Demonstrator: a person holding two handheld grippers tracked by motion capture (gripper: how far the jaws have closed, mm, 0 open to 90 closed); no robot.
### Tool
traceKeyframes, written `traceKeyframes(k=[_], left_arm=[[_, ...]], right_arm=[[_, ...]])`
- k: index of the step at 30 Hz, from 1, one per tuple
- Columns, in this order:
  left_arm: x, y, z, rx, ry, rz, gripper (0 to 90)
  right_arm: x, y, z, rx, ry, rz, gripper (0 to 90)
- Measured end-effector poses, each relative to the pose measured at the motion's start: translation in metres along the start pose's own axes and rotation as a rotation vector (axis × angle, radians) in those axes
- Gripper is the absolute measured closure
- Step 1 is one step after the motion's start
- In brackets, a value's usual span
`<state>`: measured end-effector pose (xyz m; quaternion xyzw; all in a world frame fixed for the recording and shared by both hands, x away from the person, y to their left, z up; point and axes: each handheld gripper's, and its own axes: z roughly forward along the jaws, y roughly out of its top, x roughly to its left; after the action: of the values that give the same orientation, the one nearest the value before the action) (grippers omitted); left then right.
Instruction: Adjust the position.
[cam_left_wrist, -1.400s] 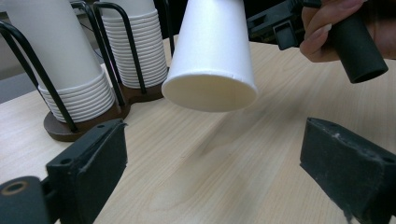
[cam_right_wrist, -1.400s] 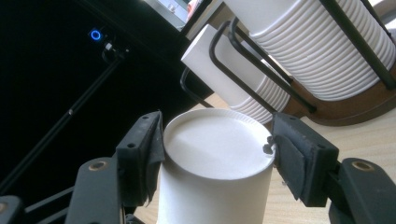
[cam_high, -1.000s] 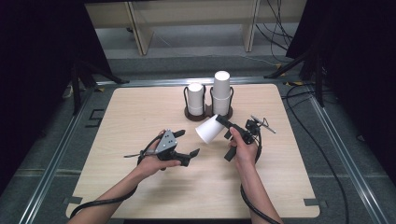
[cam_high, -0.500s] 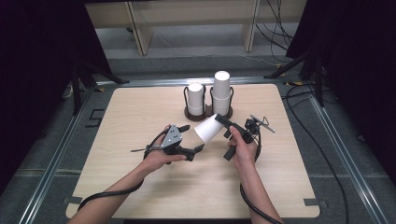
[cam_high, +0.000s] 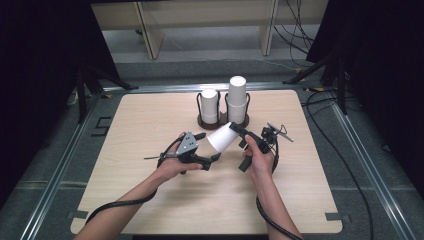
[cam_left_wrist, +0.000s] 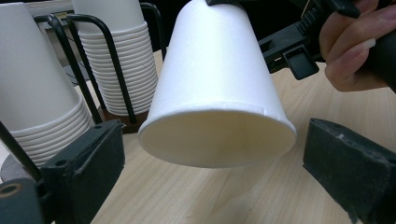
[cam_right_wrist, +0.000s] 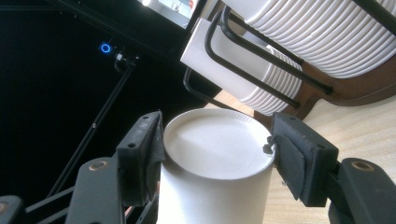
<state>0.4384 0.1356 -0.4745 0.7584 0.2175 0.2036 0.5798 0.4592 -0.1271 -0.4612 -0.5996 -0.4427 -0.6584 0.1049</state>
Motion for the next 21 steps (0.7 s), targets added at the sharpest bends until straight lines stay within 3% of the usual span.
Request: traceKeyframes(k=[2,3,9,10,12,13,21], left_arm=[[-0.0005,-0.0006,0.0023,0.002,0.000,0.002,4.7],[-0.0005,-0.0014,0.0040,0.007,-0.002,0.003,4.7],[-0.0007,-0.0025,0.0088,-0.007,0.004,0.004,4.5],[-0.0007,-0.0019,0.0090,-0.001,0.013,0.005,4.5],[-0.0009,-0.0016,0.0101,-0.004,0.012,0.004,4.7],[-0.0010,-0.0014,0.0106,-0.007,0.011,0.009,4.8],[-0.0009,-0.0001,0.0123,-0.019,0.008,0.006,6.1]], right_arm=[[0.0003,-0.0001,0.0002,-0.001,0.004,-0.001,36.9],[0.0026,-0.0003,-0.0002,0.010,0.009,0.038,36.9],[0.0026,0.0000,-0.0006,0.011,0.021,0.039,36.9],[0.0009,0.0001,0.0001,-0.009,0.014,0.006,36.9],[0.0019,0.0004,-0.0004,-0.003,0.014,0.020,36.9],[0.0037,0.0000,-0.0009,0.006,0.021,0.055,36.9],[0.0028,-0.0009,0.0004,0.002,0.024,0.059,36.9]])
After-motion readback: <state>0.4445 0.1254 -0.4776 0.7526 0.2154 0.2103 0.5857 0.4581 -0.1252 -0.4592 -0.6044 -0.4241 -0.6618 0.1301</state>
